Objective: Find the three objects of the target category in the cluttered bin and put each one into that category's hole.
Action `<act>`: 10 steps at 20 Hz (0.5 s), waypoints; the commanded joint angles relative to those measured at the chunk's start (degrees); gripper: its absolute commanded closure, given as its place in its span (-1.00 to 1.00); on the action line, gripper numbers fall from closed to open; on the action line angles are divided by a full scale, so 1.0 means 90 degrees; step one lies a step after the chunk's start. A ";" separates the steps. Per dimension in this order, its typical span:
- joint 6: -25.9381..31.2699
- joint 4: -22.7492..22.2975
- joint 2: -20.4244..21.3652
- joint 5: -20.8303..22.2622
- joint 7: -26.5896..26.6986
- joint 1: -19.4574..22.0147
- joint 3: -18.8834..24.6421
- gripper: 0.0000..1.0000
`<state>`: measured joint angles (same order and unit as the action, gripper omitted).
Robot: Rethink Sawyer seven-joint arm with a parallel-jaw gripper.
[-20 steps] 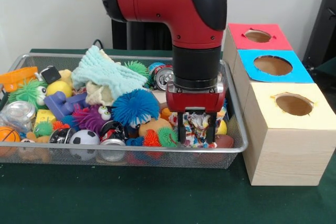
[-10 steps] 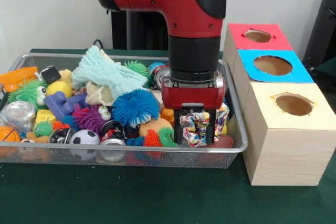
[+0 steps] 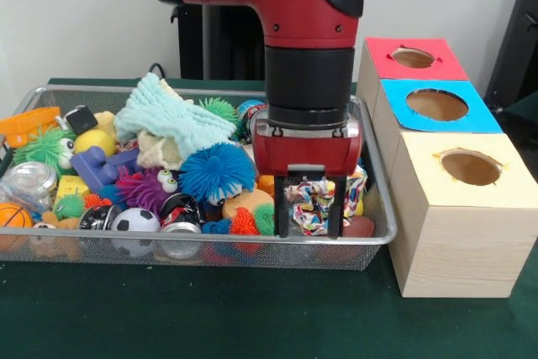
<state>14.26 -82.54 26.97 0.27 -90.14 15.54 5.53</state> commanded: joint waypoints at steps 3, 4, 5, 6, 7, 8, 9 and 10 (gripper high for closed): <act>0.0185 0.0398 -0.0812 0.0418 -0.0141 0.0113 0.0476 -1.00; 0.0173 0.0424 -0.0847 0.0432 -0.0137 0.0124 0.0491 -1.00; 0.0131 0.0431 -0.0884 0.0463 -0.0134 0.0136 0.0501 -1.00; 0.0108 0.0429 -0.0899 0.0481 -0.0151 0.0136 0.0497 -1.00; 0.0091 0.0397 -0.0881 0.0494 -0.0192 0.0122 0.0472 -1.00; 0.0074 0.0366 -0.0864 0.0507 -0.0234 0.0109 0.0446 -1.00; 0.0093 0.0259 -0.0775 0.0496 -0.0311 0.0087 0.0413 -1.00; 0.0145 0.0077 -0.0590 0.0467 -0.0435 0.0030 0.0333 -1.00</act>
<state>14.27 -80.15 22.02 1.81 -90.14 15.52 5.54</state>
